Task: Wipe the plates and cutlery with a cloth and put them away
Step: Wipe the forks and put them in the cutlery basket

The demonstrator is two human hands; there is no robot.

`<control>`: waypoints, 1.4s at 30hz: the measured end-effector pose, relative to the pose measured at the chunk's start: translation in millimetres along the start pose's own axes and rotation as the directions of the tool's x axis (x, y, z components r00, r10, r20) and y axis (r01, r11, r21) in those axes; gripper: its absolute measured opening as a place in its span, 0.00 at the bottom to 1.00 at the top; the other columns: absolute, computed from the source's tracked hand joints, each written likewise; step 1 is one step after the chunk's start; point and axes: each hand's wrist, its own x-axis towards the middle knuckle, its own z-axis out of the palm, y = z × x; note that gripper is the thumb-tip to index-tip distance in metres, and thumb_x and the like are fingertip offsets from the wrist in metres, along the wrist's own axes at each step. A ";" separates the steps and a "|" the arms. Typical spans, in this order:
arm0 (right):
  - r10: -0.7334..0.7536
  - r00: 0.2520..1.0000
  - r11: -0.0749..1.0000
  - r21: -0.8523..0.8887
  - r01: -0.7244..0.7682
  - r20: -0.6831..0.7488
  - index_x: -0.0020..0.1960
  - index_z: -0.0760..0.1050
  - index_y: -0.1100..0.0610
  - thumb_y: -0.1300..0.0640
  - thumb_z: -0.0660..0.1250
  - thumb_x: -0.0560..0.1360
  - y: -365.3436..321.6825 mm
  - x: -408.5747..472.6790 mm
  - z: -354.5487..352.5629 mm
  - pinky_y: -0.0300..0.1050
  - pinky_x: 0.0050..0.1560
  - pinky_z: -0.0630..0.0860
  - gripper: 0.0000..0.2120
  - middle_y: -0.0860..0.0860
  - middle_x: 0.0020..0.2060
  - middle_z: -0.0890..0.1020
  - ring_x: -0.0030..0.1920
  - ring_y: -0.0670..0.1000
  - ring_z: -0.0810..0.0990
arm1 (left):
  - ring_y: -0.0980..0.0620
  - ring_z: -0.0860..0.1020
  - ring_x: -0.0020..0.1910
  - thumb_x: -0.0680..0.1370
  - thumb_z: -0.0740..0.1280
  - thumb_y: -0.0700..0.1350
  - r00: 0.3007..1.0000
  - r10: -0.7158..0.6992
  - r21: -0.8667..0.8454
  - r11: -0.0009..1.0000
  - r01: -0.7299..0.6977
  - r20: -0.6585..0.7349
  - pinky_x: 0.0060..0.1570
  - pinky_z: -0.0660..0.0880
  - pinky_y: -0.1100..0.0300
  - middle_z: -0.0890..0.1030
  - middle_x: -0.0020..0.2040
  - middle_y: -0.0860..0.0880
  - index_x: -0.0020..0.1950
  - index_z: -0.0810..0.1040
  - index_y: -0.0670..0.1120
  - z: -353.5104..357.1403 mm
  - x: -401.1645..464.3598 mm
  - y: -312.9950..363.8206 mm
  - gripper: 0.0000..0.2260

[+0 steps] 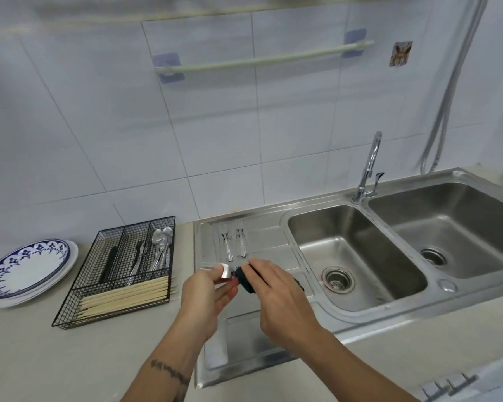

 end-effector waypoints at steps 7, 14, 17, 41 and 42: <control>0.079 0.995 0.991 -0.104 -0.085 -0.059 0.71 0.67 0.54 0.64 0.69 0.64 -36.1 18.0 10.0 0.52 0.67 0.70 0.36 0.52 0.64 0.73 0.63 0.53 0.73 | 0.43 0.84 0.45 0.81 0.63 0.37 0.997 -0.033 -0.082 0.996 0.039 0.069 0.47 0.79 0.53 0.81 0.41 0.41 0.49 0.78 0.38 -33.9 19.1 18.6 0.06; 0.130 0.990 0.974 -0.181 -0.139 -0.063 0.71 0.68 0.54 0.62 0.75 0.57 -86.7 27.8 37.7 0.55 0.67 0.63 0.43 0.53 0.65 0.74 0.63 0.55 0.75 | 0.48 0.83 0.38 0.79 0.64 0.37 0.998 -0.038 -0.125 0.991 0.043 0.047 0.40 0.73 0.59 0.83 0.36 0.43 0.45 0.77 0.41 -100.3 34.2 44.1 0.05; 0.108 0.988 0.971 -0.201 -0.129 -0.113 0.68 0.71 0.54 0.64 0.68 0.59 -115.2 36.2 43.7 0.54 0.67 0.64 0.36 0.53 0.62 0.75 0.62 0.55 0.74 | 0.47 0.83 0.40 0.79 0.63 0.37 0.994 -0.053 -0.137 0.988 0.066 0.093 0.39 0.74 0.59 0.83 0.35 0.43 0.45 0.78 0.41 -118.7 38.9 49.5 0.05; 0.022 0.926 0.994 -0.091 -0.061 -0.376 0.64 0.77 0.57 0.65 0.58 0.71 -142.2 49.8 50.2 0.53 0.64 0.72 0.22 0.54 0.61 0.78 0.61 0.53 0.76 | 0.50 0.81 0.35 0.80 0.67 0.38 0.966 0.041 -0.085 0.996 -0.020 0.256 0.41 0.77 0.58 0.83 0.35 0.45 0.45 0.79 0.40 -135.6 49.5 54.2 0.04; 0.002 0.937 0.994 -0.101 -0.040 -0.350 0.65 0.76 0.57 0.65 0.58 0.71 -142.5 51.3 52.1 0.55 0.65 0.71 0.23 0.54 0.62 0.78 0.62 0.53 0.76 | 0.51 0.81 0.35 0.80 0.67 0.38 0.968 0.027 -0.088 0.996 -0.005 0.249 0.40 0.77 0.58 0.83 0.35 0.46 0.46 0.80 0.40 -133.4 49.7 52.8 0.04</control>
